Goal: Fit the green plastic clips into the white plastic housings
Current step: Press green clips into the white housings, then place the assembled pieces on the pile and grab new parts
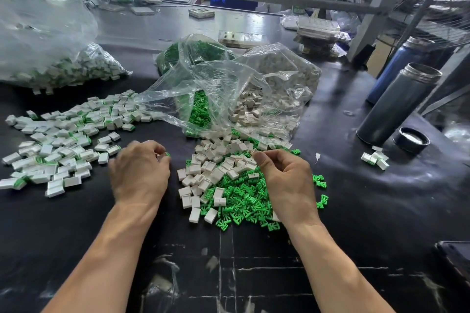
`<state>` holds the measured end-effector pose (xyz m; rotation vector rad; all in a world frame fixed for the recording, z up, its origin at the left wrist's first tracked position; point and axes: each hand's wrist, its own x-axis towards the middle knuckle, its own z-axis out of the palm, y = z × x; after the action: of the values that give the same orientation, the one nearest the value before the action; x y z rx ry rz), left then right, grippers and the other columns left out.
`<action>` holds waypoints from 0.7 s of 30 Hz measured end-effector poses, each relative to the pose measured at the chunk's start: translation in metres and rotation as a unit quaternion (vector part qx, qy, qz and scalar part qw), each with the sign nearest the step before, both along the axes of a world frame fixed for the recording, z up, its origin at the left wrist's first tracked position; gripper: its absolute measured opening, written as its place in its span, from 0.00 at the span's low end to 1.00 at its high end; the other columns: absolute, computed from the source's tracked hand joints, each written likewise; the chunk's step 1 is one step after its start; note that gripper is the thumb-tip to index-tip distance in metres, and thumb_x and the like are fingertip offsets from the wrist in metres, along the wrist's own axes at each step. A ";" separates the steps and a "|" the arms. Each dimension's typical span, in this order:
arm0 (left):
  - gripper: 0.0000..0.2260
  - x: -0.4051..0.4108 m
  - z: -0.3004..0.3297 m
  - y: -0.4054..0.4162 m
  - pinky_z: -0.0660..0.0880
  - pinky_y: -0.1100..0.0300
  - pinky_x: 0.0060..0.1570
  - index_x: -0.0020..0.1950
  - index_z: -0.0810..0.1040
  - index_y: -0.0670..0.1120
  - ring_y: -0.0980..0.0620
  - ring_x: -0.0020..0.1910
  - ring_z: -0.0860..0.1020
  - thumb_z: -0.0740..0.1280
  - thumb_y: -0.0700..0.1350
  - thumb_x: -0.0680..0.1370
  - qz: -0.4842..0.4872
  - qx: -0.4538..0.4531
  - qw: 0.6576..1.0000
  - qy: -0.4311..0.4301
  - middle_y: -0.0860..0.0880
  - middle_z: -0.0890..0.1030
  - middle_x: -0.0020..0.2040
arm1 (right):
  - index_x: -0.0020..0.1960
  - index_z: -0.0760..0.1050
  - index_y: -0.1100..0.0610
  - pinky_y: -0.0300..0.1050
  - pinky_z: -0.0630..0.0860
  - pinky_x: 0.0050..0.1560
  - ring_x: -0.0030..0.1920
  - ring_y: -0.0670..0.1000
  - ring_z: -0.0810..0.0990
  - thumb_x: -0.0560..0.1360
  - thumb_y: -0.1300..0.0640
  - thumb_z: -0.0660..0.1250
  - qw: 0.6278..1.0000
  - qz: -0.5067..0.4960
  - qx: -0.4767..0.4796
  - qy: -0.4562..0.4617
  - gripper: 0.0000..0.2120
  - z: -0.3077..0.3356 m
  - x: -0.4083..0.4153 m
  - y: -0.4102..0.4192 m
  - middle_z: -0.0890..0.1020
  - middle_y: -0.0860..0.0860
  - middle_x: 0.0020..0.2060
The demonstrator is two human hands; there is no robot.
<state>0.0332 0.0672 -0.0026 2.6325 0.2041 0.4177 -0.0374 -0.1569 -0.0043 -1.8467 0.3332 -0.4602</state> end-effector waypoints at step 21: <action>0.04 -0.006 0.005 -0.007 0.72 0.59 0.49 0.45 0.83 0.56 0.53 0.48 0.78 0.75 0.48 0.76 -0.075 -0.067 0.984 0.150 0.58 0.81 0.44 | 0.51 0.83 0.41 0.38 0.69 0.47 0.45 0.39 0.75 0.74 0.41 0.76 0.939 0.159 -0.266 0.151 0.08 0.014 -0.013 -0.004 0.78 0.40 0.44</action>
<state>0.0271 0.0602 0.0020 2.5442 0.1232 -0.0437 -0.0507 -0.1605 0.0098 -2.4576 0.1092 -0.0329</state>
